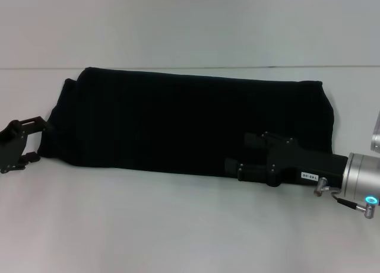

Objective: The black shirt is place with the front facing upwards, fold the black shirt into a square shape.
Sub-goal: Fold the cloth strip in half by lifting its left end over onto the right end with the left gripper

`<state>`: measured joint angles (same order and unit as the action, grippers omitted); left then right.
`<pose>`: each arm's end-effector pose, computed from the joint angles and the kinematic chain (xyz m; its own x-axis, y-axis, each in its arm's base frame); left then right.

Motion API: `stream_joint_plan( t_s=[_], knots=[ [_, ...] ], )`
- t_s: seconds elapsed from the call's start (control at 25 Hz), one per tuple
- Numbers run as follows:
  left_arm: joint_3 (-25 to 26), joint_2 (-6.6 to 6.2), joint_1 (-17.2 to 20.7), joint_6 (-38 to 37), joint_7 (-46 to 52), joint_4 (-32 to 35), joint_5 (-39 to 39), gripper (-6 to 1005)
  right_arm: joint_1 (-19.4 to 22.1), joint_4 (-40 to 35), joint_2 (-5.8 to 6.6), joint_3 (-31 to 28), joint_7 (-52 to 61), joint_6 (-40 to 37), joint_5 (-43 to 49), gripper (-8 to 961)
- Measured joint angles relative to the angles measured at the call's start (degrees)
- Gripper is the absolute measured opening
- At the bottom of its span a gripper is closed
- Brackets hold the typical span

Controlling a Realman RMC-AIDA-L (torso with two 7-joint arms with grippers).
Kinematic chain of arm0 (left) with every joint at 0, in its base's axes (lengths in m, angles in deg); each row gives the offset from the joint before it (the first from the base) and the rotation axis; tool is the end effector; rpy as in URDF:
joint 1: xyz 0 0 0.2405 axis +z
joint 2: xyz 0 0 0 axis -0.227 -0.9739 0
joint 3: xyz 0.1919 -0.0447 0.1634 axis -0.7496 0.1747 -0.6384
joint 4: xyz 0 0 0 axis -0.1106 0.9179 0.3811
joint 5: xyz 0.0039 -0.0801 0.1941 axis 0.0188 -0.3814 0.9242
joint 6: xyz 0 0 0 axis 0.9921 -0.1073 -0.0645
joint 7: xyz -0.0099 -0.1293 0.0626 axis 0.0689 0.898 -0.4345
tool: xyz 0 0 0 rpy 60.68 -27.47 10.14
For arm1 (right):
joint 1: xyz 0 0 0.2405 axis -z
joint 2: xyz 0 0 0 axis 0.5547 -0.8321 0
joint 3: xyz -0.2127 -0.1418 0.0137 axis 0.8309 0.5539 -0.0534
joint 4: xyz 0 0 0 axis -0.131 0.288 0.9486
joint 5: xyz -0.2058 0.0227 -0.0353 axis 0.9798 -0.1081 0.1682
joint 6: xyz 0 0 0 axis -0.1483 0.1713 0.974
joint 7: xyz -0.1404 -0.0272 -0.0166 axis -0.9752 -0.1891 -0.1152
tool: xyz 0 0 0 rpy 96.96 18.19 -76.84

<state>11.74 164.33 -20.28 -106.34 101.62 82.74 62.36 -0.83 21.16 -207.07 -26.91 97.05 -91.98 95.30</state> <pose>-0.3663 0.3666 0.0643 -0.3942 0.6453 0.6543 0.9071 0.3876 0.1642 0.2548 0.3434 -0.0558 0.7472 -0.3338 -0.5747 -0.5194 -0.8328 -0.1914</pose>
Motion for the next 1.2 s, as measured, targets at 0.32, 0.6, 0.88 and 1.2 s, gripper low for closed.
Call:
stream_joint_plan(
  t_s=[0.32,0.6,0.88,1.2],
  knots=[
    [0.0,0.22,-0.6,1.2,0.0,-0.8,0.0,850,-0.1,0.0,0.00,-0.1,0.0,0.0,0.0,947],
    [-0.5,0.24,-2.0,2.8,-0.4,-2.5,0.0,851,-0.2,0.0,0.00,0.0,0.0,-0.1,0.0,946],
    [-1.6,0.09,-3.6,3.4,-0.5,-3.2,-0.3,851,-0.2,0.0,0.00,0.0,0.0,-0.2,0.0,947],
    [-3.0,0.19,-4.3,4.1,-0.7,-3.0,0.0,852,-0.2,0.0,0.00,0.1,0.0,-0.4,0.0,947]
  ],
)
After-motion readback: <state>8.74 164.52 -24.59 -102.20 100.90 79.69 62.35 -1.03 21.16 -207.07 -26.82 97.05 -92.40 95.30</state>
